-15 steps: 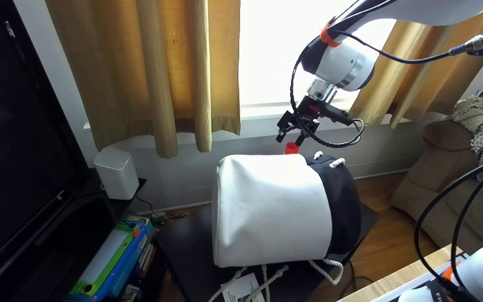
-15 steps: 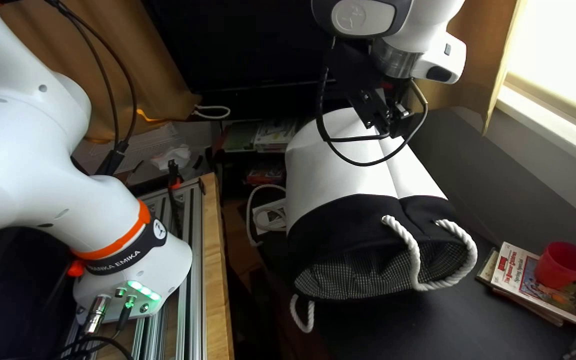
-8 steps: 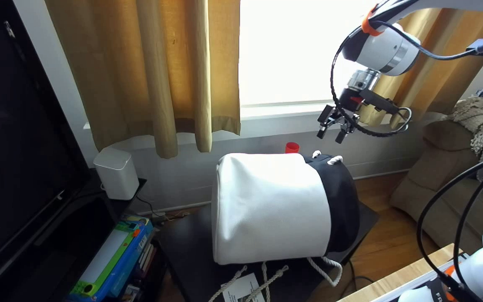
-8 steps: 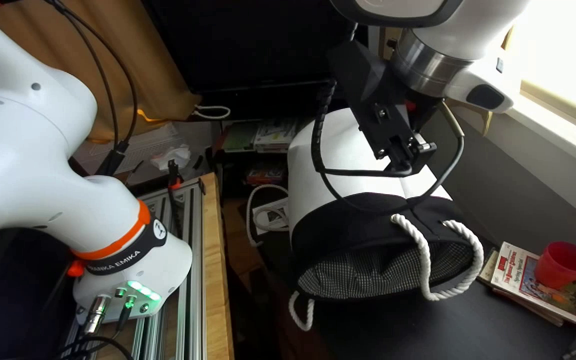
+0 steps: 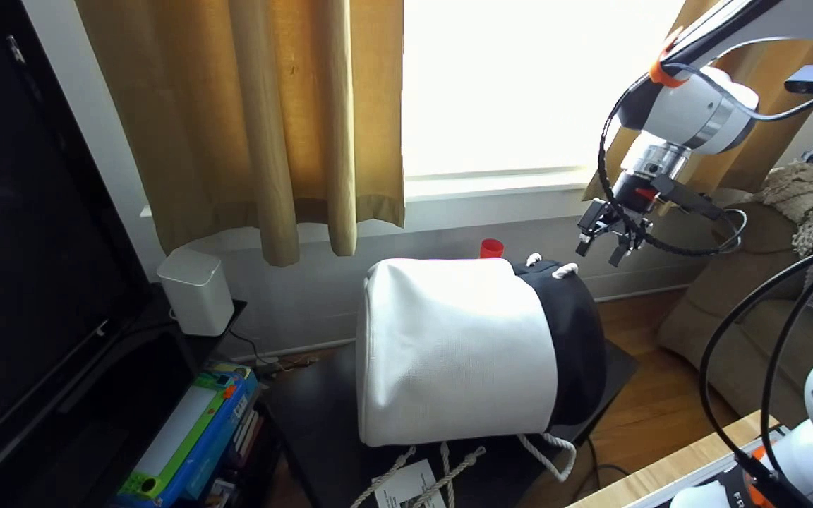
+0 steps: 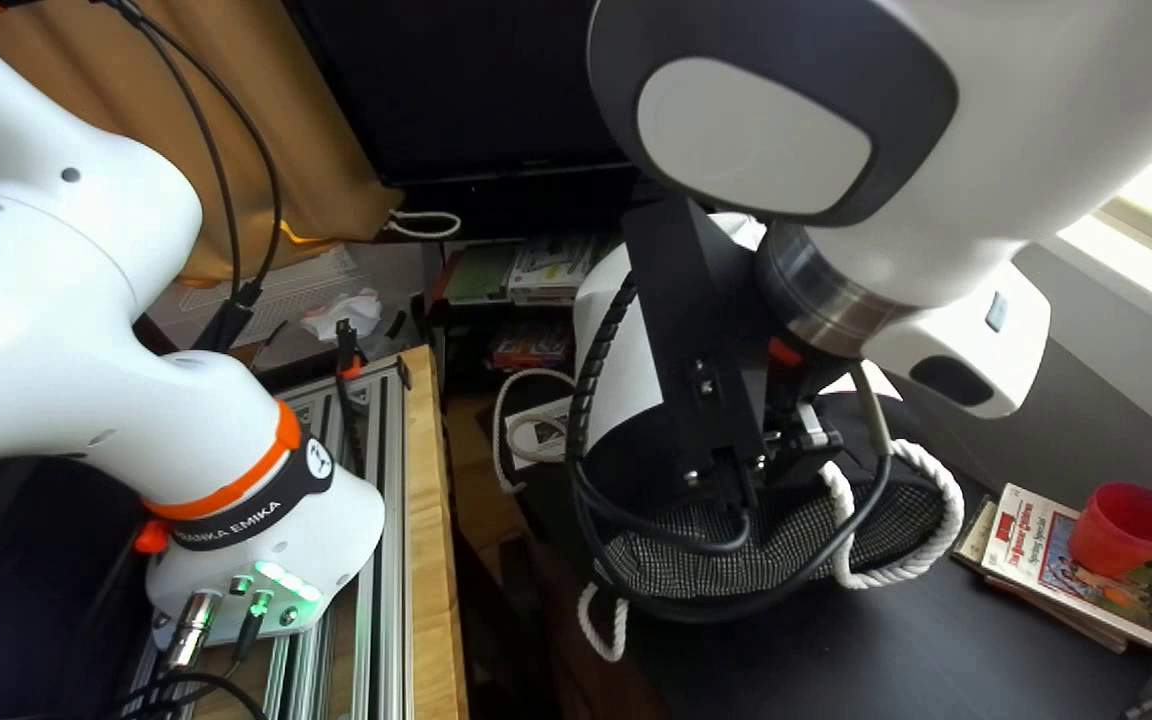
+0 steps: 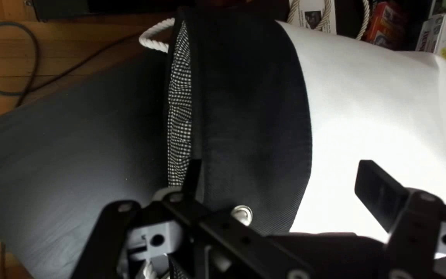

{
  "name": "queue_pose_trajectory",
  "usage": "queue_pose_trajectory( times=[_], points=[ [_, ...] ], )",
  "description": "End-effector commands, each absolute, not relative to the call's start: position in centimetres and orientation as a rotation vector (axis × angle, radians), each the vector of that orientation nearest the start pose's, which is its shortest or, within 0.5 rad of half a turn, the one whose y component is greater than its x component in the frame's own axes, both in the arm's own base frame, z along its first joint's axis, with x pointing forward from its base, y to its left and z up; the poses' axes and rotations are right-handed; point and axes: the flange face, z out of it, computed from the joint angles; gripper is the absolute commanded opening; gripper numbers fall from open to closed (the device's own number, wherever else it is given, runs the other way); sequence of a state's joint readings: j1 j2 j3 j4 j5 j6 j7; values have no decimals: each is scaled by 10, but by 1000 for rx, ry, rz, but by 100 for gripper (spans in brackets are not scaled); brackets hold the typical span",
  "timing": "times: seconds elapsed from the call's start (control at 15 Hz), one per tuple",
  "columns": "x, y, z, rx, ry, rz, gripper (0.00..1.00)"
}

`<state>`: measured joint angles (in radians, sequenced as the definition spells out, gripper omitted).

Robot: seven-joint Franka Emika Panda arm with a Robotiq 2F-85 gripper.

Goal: Turn the white bag upright

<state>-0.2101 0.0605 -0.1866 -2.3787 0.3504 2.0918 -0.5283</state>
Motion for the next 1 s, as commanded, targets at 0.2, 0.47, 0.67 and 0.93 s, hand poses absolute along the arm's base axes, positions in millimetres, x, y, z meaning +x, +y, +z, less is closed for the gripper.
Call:
queue_pose_trajectory(
  times=[0.2, 0.47, 0.67, 0.93],
  points=[
    [398, -175, 230, -2750, 158, 206, 100],
    [403, -173, 226, -2750, 201, 208, 100],
    [404, -173, 223, -2754, 249, 198, 100],
    [411, -182, 191, -2663, 266, 154, 100]
  ],
)
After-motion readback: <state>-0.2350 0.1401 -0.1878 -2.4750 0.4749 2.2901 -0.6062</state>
